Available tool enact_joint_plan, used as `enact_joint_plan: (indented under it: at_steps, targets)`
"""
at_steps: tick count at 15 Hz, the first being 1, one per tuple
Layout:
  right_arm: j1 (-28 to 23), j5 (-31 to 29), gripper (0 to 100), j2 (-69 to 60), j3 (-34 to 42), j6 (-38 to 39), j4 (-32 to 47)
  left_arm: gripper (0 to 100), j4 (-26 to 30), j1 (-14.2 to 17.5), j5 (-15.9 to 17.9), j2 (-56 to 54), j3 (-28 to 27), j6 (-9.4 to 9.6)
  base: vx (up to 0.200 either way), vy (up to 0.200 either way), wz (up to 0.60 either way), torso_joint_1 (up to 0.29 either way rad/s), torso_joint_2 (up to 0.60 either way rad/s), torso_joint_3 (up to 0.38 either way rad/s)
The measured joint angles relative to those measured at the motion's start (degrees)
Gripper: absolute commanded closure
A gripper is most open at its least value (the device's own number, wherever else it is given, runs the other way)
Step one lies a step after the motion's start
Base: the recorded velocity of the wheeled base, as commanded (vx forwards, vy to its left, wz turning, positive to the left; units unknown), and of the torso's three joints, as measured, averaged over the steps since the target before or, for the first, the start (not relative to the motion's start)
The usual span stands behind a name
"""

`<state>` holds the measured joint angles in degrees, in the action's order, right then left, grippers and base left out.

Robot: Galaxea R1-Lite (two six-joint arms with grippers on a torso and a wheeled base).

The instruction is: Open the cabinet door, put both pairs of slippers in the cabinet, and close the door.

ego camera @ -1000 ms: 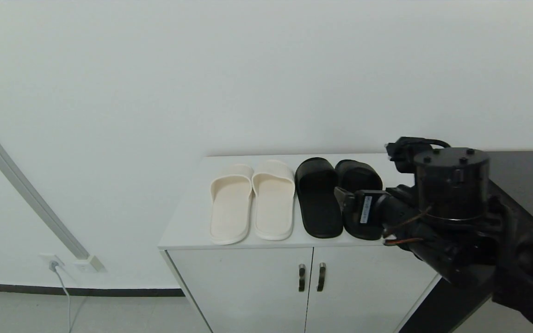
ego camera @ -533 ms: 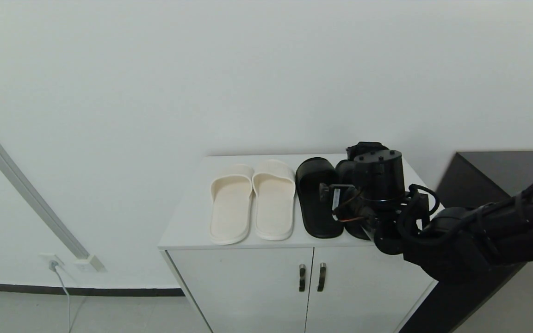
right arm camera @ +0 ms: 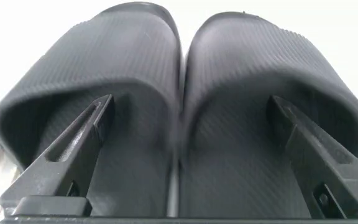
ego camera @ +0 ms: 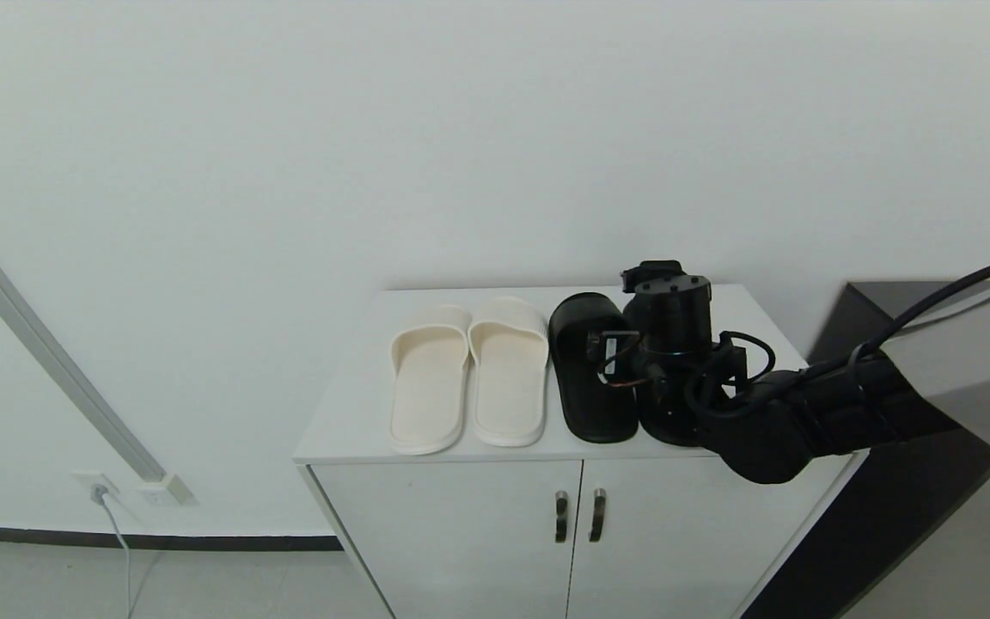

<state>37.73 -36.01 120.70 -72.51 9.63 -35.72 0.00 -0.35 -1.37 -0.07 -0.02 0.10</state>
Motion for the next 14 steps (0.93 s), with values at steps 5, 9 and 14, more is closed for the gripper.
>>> enact_joint_plan:
  at_steps: [5, 9, 14]
  targets:
    - [-0.99, 0.38, 100, 4.3, -3.56, -2.66, -3.74, 100, 0.0, 0.02, -0.02, 0.0, 0.02, 0.0, 0.0, 0.0, 0.0, 0.0, 0.0, 0.0]
    - [-1.18, 0.32, 100, 4.96, -3.89, -2.61, -4.18, 100, 0.0, 0.0, -0.02, 0.0, 0.02, 0.0, 0.0, 0.0, 0.0, 0.0, 0.0, 0.0]
    - [-1.49, 0.49, 100, 4.02, -2.49, -2.72, -5.44, 100, 0.0, 0.0, -0.02, 0.0, 0.0, -0.07, 0.0, 0.0, 0.0, 0.0, 0.0, 0.0]
